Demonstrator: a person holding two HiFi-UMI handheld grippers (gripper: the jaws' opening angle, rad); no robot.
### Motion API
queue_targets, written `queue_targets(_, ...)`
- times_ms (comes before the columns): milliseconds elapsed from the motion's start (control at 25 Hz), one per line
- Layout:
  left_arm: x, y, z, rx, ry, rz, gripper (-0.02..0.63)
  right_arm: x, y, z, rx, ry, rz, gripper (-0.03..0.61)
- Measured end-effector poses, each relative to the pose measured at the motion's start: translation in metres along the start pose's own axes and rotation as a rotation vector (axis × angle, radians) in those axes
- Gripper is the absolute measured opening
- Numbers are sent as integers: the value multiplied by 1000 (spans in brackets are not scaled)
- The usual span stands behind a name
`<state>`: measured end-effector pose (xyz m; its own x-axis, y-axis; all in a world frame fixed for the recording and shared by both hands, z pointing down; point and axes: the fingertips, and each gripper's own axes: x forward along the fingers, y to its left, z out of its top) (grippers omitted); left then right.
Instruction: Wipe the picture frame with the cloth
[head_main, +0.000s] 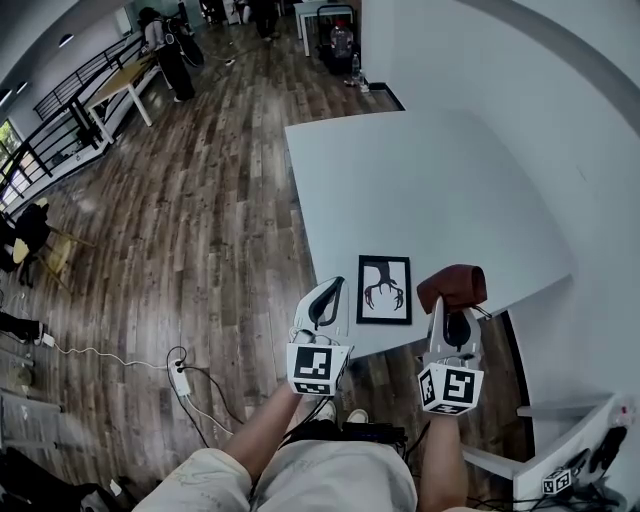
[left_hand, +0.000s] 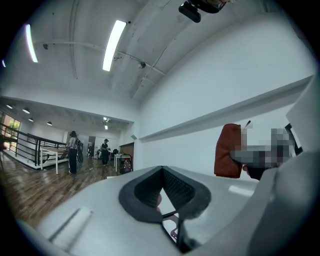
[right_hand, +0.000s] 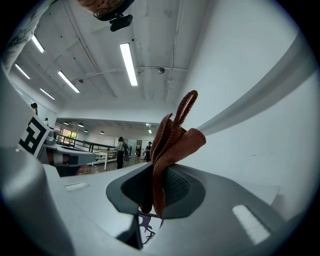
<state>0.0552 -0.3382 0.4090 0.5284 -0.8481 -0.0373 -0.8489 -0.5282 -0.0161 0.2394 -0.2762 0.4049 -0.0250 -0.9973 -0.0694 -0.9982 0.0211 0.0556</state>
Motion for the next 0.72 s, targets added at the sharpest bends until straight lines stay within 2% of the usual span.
queue_targets(720,2,2,2,8,-13,9,0,2,-2,1,1,1,4,75)
